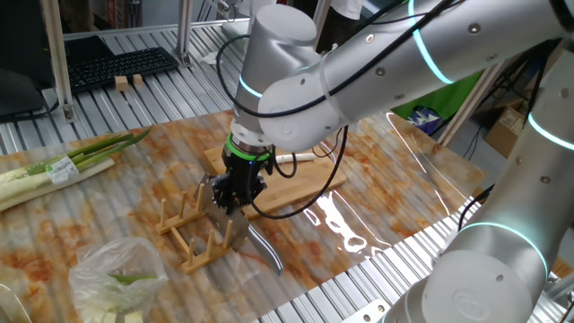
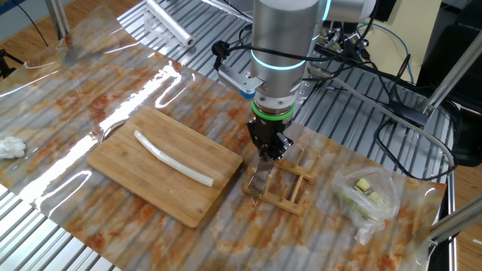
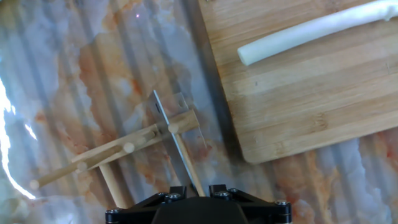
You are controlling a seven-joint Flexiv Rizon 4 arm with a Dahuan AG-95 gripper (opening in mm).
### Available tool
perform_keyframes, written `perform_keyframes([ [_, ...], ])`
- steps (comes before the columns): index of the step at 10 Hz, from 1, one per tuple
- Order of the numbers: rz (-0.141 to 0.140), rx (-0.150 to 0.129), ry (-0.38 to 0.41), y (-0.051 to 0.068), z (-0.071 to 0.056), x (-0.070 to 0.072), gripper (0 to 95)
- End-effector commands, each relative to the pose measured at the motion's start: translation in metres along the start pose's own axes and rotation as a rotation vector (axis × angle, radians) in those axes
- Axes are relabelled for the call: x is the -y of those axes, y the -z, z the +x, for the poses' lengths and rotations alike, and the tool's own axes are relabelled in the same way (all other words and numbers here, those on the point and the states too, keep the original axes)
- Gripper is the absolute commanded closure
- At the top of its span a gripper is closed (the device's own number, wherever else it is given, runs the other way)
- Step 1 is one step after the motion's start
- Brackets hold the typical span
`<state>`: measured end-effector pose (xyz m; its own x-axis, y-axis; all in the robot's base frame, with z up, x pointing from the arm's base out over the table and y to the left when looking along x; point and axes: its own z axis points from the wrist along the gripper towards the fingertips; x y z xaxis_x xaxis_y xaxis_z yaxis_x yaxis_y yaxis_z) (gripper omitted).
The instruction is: Chop the scallions
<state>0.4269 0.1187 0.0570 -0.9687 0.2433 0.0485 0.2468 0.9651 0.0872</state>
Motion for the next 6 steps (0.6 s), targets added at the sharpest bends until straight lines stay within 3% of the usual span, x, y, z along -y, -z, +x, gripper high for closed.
perform_keyframes([
  [1,0.000,-0.004,0.006,-0.0032,-0.0012,-0.0015,76.0],
  [6,-0.001,-0.003,0.014,-0.0112,-0.0022,-0.0037,76.0],
])
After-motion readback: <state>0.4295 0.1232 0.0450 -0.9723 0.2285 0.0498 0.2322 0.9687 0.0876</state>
